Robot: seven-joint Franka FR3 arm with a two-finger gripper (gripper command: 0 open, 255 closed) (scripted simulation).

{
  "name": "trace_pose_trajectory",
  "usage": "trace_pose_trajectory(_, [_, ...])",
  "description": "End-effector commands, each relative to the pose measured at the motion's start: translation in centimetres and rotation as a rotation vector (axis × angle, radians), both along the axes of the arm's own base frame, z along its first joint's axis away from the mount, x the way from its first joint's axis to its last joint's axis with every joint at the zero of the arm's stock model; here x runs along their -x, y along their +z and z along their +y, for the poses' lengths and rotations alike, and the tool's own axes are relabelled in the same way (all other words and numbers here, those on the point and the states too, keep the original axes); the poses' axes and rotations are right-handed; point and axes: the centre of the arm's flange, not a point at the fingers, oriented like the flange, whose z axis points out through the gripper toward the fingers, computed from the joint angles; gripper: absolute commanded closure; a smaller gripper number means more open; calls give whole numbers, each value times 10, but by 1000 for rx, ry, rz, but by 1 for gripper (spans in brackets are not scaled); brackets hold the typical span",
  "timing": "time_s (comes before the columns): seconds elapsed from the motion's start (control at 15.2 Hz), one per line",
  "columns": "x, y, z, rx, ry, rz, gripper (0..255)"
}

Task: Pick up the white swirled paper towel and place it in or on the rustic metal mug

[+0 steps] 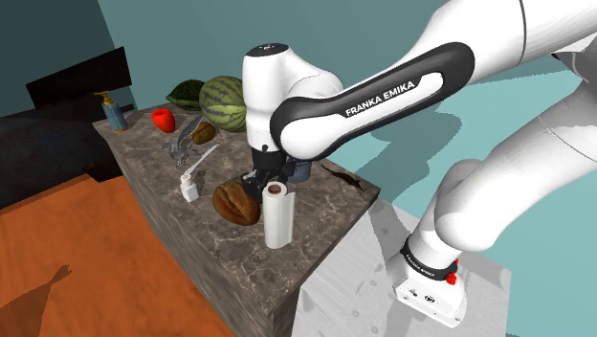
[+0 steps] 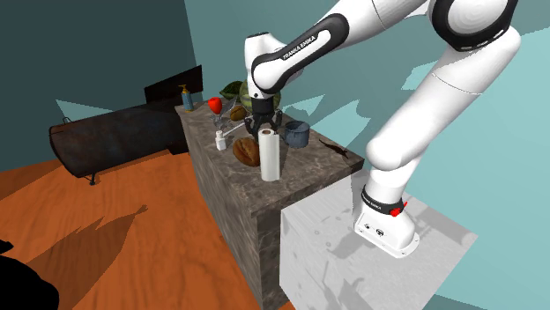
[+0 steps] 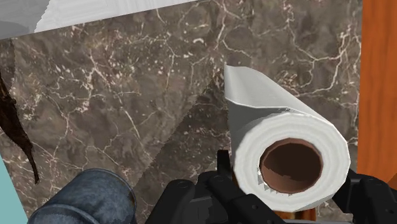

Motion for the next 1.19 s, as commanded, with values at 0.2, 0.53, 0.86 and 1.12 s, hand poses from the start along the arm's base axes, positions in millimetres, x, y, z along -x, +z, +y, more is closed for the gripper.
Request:
trace_pose_trajectory(0.2, [0, -1, 0, 1, 0, 2, 255])
trace_pose_trajectory(0.53, [0, 10, 0, 1, 0, 2, 255])
trace_pose_trajectory(0.86, [0, 36, 0, 1, 0, 2, 255])
trace_pose_trajectory(1.12, [0, 57, 0, 1, 0, 2, 255])
